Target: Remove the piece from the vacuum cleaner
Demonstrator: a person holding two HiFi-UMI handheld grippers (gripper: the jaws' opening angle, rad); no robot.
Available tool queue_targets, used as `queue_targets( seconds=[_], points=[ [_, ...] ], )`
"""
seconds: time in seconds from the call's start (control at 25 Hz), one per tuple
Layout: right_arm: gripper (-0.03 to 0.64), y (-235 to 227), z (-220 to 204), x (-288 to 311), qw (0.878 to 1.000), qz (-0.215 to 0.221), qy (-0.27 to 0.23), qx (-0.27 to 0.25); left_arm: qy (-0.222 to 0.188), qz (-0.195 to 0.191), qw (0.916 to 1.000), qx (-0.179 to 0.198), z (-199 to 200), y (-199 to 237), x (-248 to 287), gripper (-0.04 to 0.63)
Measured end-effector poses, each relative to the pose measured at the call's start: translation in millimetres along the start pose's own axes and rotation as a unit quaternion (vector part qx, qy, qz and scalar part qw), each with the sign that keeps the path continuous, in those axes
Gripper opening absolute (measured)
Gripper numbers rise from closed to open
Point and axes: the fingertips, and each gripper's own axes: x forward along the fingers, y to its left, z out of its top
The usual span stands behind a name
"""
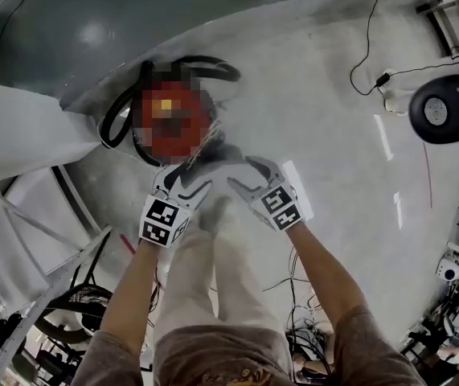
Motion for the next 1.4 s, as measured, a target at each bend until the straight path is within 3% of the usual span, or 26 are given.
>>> queue_targets(
  seconds=[0.24, 0.6, 0.96, 1.28, 1.4],
  points=[
    [0.245, -17, -65, 65, 0.997, 0.026, 0.052, -0.043, 0.043, 0.001, 0.999, 0.011, -71, 24, 65, 0.291],
    [0.244, -27, -123, 124, 0.987, 0.067, 0.108, -0.094, 0.084, -0.01, 0.9963, 0.014, -130, 45, 115, 0.256],
    [0.193, -36, -127, 146, 0.982, 0.083, 0.122, -0.121, 0.112, -0.014, 0.9934, 0.018, -148, 51, 135, 0.146],
    [0.093, -30, -133, 146, 0.974, 0.122, 0.135, -0.136, 0.12, -0.013, 0.9927, 0.008, -149, 51, 137, 0.115],
    [0.087, -29, -133, 147, 0.972, 0.124, 0.139, -0.142, 0.122, -0.006, 0.9925, 0.005, -150, 52, 137, 0.107]
  ],
)
